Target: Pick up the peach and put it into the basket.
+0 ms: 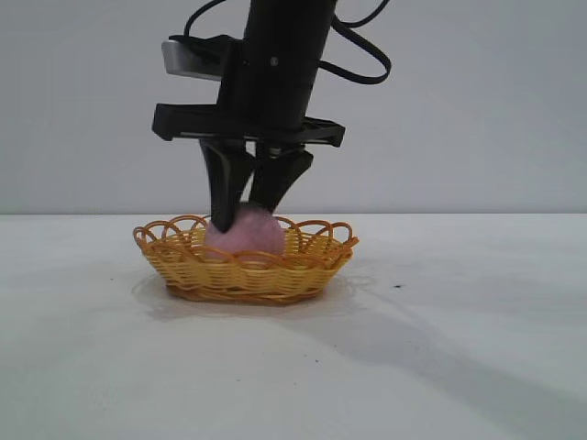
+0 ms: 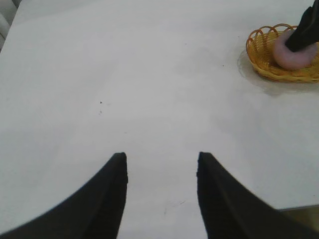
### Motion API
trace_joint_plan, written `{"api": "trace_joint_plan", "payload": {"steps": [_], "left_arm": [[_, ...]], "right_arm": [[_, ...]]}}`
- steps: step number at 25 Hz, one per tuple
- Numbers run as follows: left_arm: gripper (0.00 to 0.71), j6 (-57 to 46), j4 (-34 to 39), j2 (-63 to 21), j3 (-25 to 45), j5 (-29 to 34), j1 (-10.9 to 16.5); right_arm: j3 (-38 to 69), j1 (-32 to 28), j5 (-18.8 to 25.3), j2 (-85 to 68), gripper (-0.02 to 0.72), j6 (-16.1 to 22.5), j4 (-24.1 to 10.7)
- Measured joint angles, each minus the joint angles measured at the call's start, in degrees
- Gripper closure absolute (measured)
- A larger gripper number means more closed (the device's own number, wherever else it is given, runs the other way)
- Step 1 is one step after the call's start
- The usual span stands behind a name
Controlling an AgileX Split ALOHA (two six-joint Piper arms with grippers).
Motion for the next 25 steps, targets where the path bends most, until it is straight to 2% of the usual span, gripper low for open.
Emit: {"api": "trace_joint_plan", "payload": {"steps": [1,4,5,7,15,16,22,25], "left_arm": [[0.427,0.00,0.00,0.00,0.00,0.00,0.00],[0.427,0.00,0.00,0.00,0.00,0.00,0.00],[0.427,0.00,0.00,0.00,0.00,0.00,0.00],[0.427,0.00,0.00,0.00,0.00,0.00,0.00],[0.427,0.00,-0.04,0.00,0.00,0.00,0.00],[0.480,0.00,-0.04,0.00,0.00,0.00,0.00],[0.480,0.00,-0.04,0.00,0.00,0.00,0.00],[0.480,0.00,-0.04,0.00,0.00,0.00,0.00]], "right_arm": [[0.00,0.00,-0.27,-0.68,0.295,0.00,-0.15],[0.00,-0.77,-2.06,-5.24,0.311,0.00,-0.15],[0.00,-1.62,-2.54,-7.39,0.270,0.00,-0.04],[-0.24,-4.07,-2.68,-10.46,0.286,0.00,-0.04],[-0.24,-24.39,3.26,-10.70,0.286,0.23,-0.41],[-0.24,-26.54,3.62,-10.45,0.286,0.32,-0.41],[-0.24,-36.17,5.45,-9.60,0.286,0.45,1.03],[-0.24,-39.53,5.97,-9.60,0.286,0.45,3.12]]}}
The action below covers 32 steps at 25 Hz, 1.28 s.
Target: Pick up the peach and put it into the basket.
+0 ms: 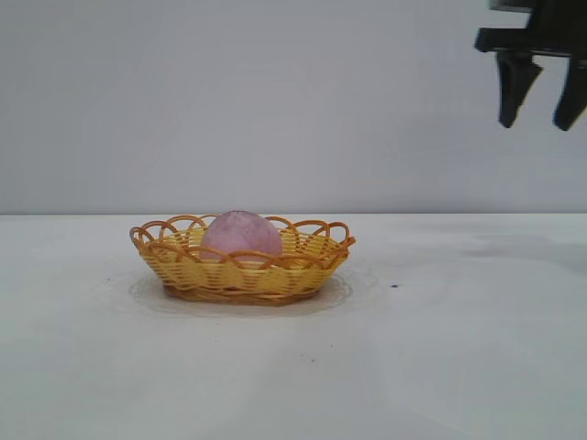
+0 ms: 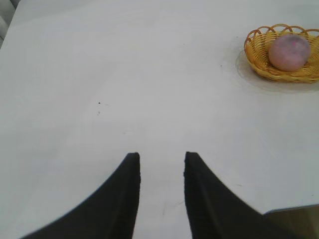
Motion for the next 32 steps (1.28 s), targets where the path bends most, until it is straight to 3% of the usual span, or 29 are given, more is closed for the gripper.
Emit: {"api": "trace_joint_plan", "payload": {"steps": [4,10,14,22,28,32], "left_arm": [[0.480,0.00,0.00,0.00,0.00,0.00,0.00],[0.480,0.00,0.00,0.00,0.00,0.00,0.00],[0.480,0.00,0.00,0.00,0.00,0.00,0.00],[0.480,0.00,0.00,0.00,0.00,0.00,0.00],[0.480,0.00,0.00,0.00,0.00,0.00,0.00],[0.480,0.00,0.00,0.00,0.00,0.00,0.00]], "right_arm": [[4.01,-2.43,-0.37,-3.46,0.286,-0.12,2.33],[31.14,-2.15,-15.39,-24.12,0.286,-0.22,2.70],[45.58,-0.77,-17.07,-39.21,0.286,-0.33,0.84],[53.19,-0.54,-6.00,-58.71,0.286,-0.33,-0.89],[54.91,-0.54,5.02,-73.50,0.286,-0.33,-2.06],[56.51,-0.54,9.46,-81.69,0.286,-0.33,-2.06]]}}
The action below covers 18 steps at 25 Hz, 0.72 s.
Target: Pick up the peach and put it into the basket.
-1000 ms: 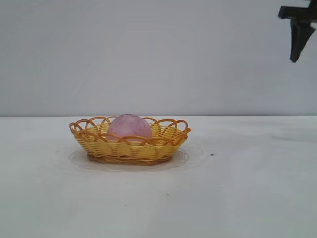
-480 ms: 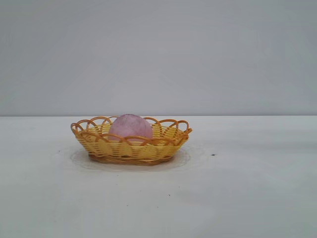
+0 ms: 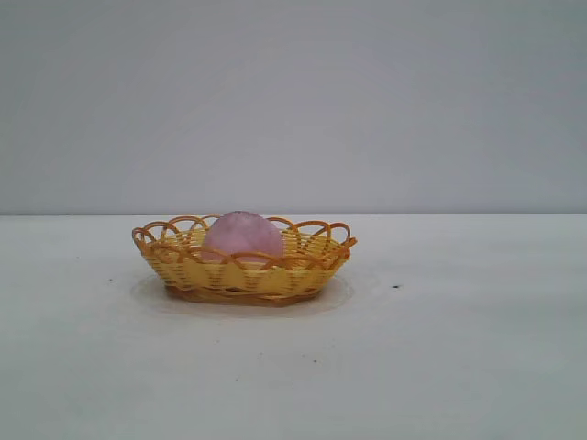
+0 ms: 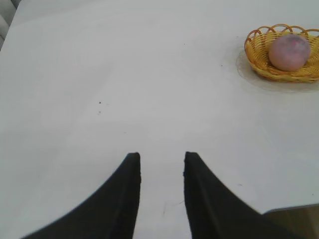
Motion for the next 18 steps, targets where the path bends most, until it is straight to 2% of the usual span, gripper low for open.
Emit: {"api": "trace_joint_plan", "payload": {"steps": [4,11,12,13,18], "left_arm": [[0.480,0.00,0.00,0.00,0.00,0.00,0.00],[0.480,0.00,0.00,0.00,0.00,0.00,0.00],[0.480,0.00,0.00,0.00,0.00,0.00,0.00],[0.480,0.00,0.00,0.00,0.00,0.00,0.00],[0.480,0.00,0.00,0.00,0.00,0.00,0.00]], "right_arm": [[4.96,0.00,3.43,-8.67,0.286,-0.12,0.00],[9.43,0.00,4.83,-21.47,0.286,-0.23,0.44],[9.43,0.00,4.83,-23.12,0.335,-0.23,0.44],[9.43,0.00,4.95,-24.80,0.344,-0.23,0.44],[9.43,0.00,5.31,-32.82,0.338,-0.23,0.44]]}}
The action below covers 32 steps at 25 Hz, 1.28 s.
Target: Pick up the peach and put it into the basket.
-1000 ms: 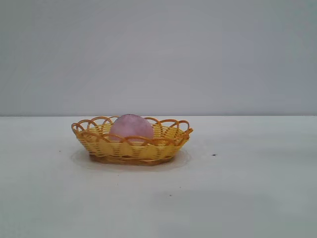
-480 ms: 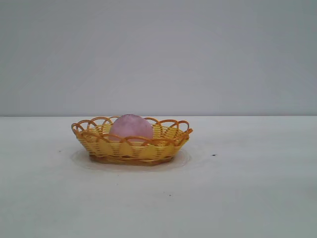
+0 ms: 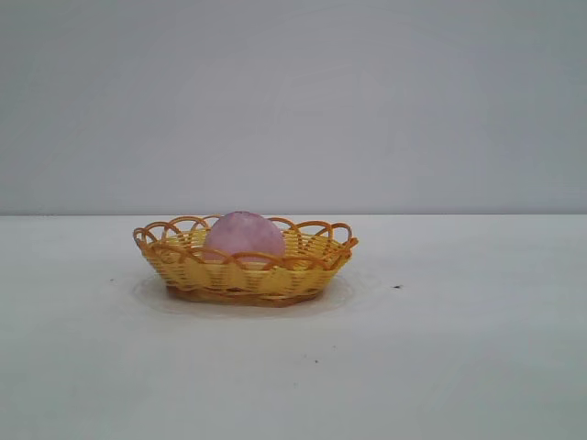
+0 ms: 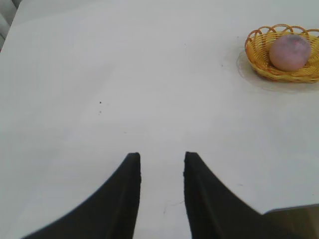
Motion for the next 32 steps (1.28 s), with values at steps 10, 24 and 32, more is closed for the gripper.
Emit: {"api": "trace_joint_plan", "payload": {"steps": [10,24,32], "left_arm": [[0.480,-0.09,0.00,0.00,0.00,0.00,0.00],[0.480,-0.09,0.00,0.00,0.00,0.00,0.00],[0.480,-0.09,0.00,0.00,0.00,0.00,0.00]], "right_arm": [[0.00,4.40,0.28,-0.55,0.338,0.00,0.00],[0.00,4.62,0.28,-0.55,0.338,0.00,0.22],[0.00,3.73,0.28,-0.55,0.338,0.00,0.53]]}}
